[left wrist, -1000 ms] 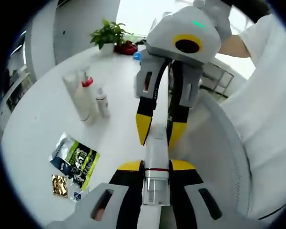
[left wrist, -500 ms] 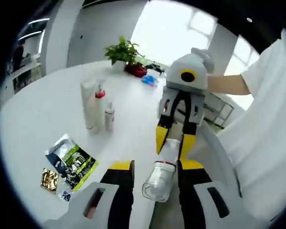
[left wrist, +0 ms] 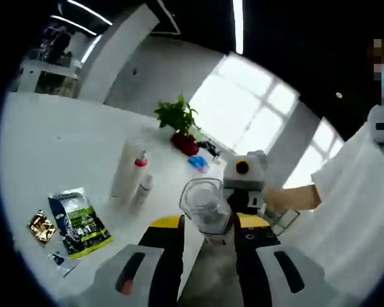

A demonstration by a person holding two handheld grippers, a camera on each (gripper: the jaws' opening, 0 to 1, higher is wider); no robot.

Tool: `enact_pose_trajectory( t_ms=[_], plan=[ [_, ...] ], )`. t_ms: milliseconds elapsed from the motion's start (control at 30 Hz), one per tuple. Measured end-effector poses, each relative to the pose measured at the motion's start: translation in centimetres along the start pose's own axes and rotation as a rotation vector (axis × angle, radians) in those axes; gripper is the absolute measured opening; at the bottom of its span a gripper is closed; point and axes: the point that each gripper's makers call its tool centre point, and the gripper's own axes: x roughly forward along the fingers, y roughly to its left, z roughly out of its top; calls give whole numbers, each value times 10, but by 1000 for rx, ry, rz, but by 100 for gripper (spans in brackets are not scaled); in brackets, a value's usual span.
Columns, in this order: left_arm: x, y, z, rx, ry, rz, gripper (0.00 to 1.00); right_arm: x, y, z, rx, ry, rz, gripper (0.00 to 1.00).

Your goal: Arrange the skincare products in the storage area until every visible bottle or jar stands upright without overlapping.

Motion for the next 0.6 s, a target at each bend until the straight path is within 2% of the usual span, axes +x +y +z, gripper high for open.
enact_pose_trajectory(
  t_ms=[67, 167, 300, 400, 467, 500, 533, 600],
  plan=[
    [0, -4, 4, 2, -23, -13, 25, 1, 3, 7, 43, -54, 2, 19],
    [1, -15, 16, -20, -90, -56, 19, 1, 7, 21, 105, -170, 6, 19],
    [2, -15, 28, -66, -145, -51, 19, 3, 11, 29, 168, -257, 18, 19],
    [3, -14, 32, -103, -160, -44, 18, 5, 12, 31, 199, -277, 17, 19],
    [4, -9, 32, -132, -161, -12, 18, 6, 8, 30, 200, -282, -10, 20],
    [4, -6, 30, -144, -156, 8, 18, 7, 5, 28, 193, -273, -34, 20],
    [5, 1, 28, -158, -147, 52, 18, 7, -3, 24, 170, -250, -94, 20],
    [5, 6, 24, -154, -133, 89, 18, 9, -8, 20, 153, -208, -158, 21]
  ],
)
